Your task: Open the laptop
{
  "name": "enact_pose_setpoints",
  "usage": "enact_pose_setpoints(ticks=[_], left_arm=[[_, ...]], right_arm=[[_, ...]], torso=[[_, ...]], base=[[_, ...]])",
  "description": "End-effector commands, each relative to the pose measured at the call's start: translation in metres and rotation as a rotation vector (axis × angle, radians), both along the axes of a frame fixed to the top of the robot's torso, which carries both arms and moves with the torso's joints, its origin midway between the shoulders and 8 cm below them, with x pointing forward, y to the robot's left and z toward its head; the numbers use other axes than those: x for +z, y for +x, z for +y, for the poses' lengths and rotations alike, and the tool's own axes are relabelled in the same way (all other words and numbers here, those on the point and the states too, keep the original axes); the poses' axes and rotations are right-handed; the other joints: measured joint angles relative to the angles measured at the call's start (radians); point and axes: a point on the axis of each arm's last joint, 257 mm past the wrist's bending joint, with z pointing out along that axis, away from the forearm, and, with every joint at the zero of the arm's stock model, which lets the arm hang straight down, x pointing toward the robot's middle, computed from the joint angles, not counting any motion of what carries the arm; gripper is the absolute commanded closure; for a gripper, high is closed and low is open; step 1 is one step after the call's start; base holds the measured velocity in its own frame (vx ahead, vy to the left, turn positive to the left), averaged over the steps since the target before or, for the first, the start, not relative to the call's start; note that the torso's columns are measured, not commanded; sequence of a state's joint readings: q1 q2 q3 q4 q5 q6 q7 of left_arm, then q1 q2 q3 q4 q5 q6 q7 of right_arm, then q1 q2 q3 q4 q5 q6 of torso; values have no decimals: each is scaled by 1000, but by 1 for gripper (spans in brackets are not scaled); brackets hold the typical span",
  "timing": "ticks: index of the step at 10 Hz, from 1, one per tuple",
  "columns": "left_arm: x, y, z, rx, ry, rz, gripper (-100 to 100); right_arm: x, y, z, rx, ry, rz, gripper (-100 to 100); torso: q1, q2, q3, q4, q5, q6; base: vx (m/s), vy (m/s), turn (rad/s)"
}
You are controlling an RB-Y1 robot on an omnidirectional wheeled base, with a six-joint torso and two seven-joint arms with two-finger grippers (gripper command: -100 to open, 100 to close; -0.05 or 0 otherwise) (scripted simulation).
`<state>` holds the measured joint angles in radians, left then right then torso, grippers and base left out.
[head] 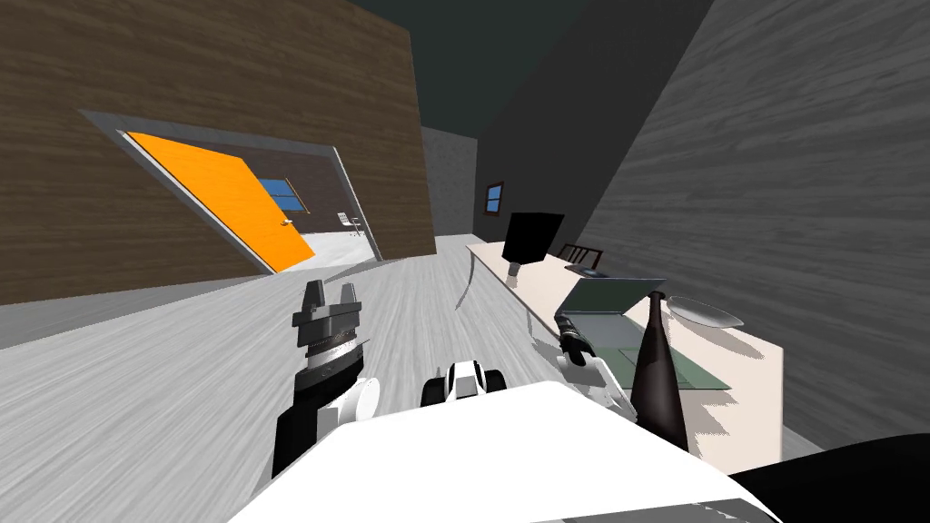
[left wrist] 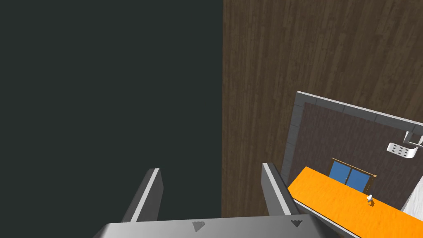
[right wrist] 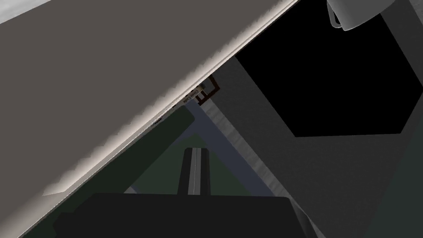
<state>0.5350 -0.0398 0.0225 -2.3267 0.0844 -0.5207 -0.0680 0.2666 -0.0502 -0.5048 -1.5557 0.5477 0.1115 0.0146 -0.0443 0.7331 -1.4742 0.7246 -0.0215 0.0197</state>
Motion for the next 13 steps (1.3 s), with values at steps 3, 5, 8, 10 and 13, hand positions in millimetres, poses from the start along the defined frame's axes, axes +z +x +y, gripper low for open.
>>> enact_pose_setpoints(ticks=[3, 5, 8, 10, 13], left_arm=[[0, 0, 0, 0, 0, 0, 0], [0, 0, 0, 0, 0, 0, 0], [0, 0, 0, 0, 0, 0, 0], [0, 0, 0, 0, 0, 0, 0], [0, 0, 0, 0, 0, 0, 0]], right_arm=[[-4, 8, -4, 48, -186, 196, 100], [-3, 19, -6, 78, -286, 292, 100], [-4, 13, -11, 89, -381, 389, 100], [2, 25, -14, 113, -485, 478, 100], [3, 18, -21, 119, -579, 578, 100]], torso=[[19, -2, -3, 4, 7, -12], [23, 0, -2, 5, 10, -9], [23, 3, -1, 7, 11, -8], [28, 5, -1, 9, 15, -8], [32, 6, -1, 10, 17, -10]], base=[[1, 41, -11], [0, 45, -146], [-2, 13, 12], [-10, 44, -162], [1, 8, 7]])
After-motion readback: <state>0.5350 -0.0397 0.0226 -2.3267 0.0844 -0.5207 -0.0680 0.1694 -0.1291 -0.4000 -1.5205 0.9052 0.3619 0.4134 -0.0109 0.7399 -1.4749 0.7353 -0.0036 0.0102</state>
